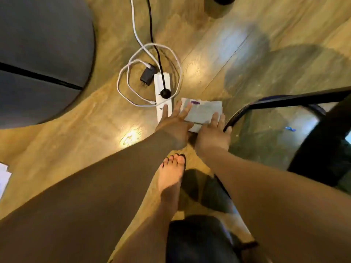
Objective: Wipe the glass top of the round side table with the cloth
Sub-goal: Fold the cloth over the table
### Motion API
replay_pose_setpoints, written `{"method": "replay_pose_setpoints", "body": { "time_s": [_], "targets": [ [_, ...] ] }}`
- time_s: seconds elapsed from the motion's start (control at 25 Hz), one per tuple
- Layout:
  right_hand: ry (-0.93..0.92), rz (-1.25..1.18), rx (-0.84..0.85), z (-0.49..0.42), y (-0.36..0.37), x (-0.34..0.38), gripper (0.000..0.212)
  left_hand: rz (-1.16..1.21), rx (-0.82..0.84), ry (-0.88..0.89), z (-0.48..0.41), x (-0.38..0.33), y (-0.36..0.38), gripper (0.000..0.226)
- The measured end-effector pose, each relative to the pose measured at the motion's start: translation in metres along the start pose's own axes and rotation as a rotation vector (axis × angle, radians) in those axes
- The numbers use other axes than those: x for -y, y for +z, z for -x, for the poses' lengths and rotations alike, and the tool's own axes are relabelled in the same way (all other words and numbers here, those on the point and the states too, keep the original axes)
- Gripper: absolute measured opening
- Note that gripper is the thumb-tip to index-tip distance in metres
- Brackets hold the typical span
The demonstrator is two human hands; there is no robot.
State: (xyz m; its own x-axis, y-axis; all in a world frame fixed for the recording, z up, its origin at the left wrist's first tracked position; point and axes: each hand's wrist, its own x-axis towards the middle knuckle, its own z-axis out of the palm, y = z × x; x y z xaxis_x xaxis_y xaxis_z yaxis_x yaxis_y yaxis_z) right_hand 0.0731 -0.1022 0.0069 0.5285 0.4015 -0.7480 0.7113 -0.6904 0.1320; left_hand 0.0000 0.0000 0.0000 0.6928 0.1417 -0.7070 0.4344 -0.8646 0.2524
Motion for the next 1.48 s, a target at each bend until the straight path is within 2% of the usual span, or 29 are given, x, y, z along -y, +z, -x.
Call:
{"method": "replay_pose_setpoints", "body": {
  "time_s": [0.12,0.24,0.4,0.48,0.56,0.64,0.76,0.88,1.0,1.16,1.28,1.36,1.4,1.48],
  "targets": [
    [-0.095,0.102,0.051,-0.038,0.03,0.01,0.082,-0.225,0.056,0.024,-0.037,0.014,0.028,0.053],
    [-0.108,0.022,0.048,-0.057,0.055,0.015,0.09,-0.279,0.058,0.024,-0.059,0.011,0.044,0.058],
    [-0.09,-0.062,-0.038,-0.039,0.041,0.022,0.069,-0.274,-0.047,0.032,-0.039,0.008,0.017,0.058],
    [-0.086,-0.182,-0.141,-0.004,0.011,0.021,0.049,-0.092,-0.16,0.063,-0.002,0.002,-0.008,0.048],
    [-0.139,-0.358,-0.164,0.049,-0.03,0.013,0.034,0.234,-0.313,0.08,0.055,-0.002,-0.037,0.034],
    [-0.27,-0.498,-0.136,0.115,-0.076,-0.004,0.026,0.551,-0.377,0.018,0.122,-0.01,-0.079,0.045],
    [-0.467,-0.706,-0.269,0.212,-0.136,-0.055,0.029,0.844,-0.483,-0.007,0.218,-0.046,-0.153,0.06],
    [-0.509,-0.959,-0.431,0.269,-0.153,-0.113,0.051,1.09,-0.561,0.018,0.261,-0.109,-0.195,0.045],
    [-0.492,-1.019,-0.576,0.297,-0.131,-0.181,0.054,1.182,-0.57,0.144,0.257,-0.188,-0.195,0.031],
    [-0.365,-0.931,-0.869,0.331,-0.054,-0.243,0.044,1.052,-0.475,0.388,0.245,-0.278,-0.159,0.036],
    [-0.29,-0.878,-0.853,0.37,0.008,-0.255,0.059,0.85,-0.421,0.484,0.266,-0.31,-0.108,0.034],
    [-0.263,-0.844,-0.845,0.398,0.046,-0.25,0.063,0.804,-0.423,0.489,0.287,-0.321,-0.076,0.03],
    [-0.261,-0.871,-0.86,0.409,0.062,-0.247,0.058,0.852,-0.418,0.466,0.297,-0.325,-0.062,0.035],
    [-0.236,-1.058,-0.919,0.428,0.084,-0.243,0.038,1.134,-0.282,0.412,0.314,-0.331,-0.042,0.05]
  ]
}}
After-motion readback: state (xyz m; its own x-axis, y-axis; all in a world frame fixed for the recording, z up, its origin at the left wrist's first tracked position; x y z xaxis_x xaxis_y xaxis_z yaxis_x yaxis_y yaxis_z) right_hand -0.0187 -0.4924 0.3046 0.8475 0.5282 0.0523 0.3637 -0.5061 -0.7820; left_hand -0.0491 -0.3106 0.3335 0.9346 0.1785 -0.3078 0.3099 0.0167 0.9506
